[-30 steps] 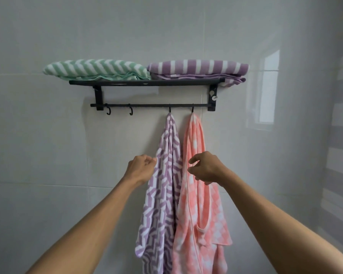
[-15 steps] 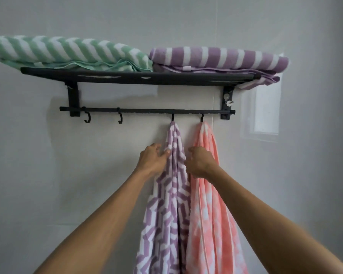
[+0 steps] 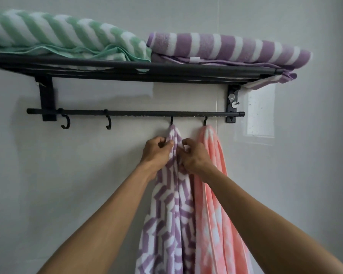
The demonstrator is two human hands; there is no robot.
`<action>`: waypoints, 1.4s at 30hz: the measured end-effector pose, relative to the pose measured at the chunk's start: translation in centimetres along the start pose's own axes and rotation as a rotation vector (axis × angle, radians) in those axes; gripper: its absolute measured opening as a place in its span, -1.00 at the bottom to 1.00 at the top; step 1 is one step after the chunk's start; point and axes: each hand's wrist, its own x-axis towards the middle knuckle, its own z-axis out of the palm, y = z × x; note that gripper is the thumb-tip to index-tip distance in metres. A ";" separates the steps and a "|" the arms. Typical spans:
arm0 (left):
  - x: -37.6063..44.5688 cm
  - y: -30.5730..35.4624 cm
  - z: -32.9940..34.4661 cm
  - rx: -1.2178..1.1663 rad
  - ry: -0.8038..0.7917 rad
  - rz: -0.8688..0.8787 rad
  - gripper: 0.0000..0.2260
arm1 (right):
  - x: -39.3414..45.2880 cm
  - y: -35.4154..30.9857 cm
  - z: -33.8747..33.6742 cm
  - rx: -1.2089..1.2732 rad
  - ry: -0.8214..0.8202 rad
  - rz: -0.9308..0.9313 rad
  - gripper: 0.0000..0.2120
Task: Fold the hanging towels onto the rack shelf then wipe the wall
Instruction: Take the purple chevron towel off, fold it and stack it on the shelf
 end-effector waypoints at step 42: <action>-29.7 8.6 -12.3 -0.381 -0.204 -0.495 -0.46 | -22.9 -3.0 -7.2 0.645 -0.306 0.155 -0.82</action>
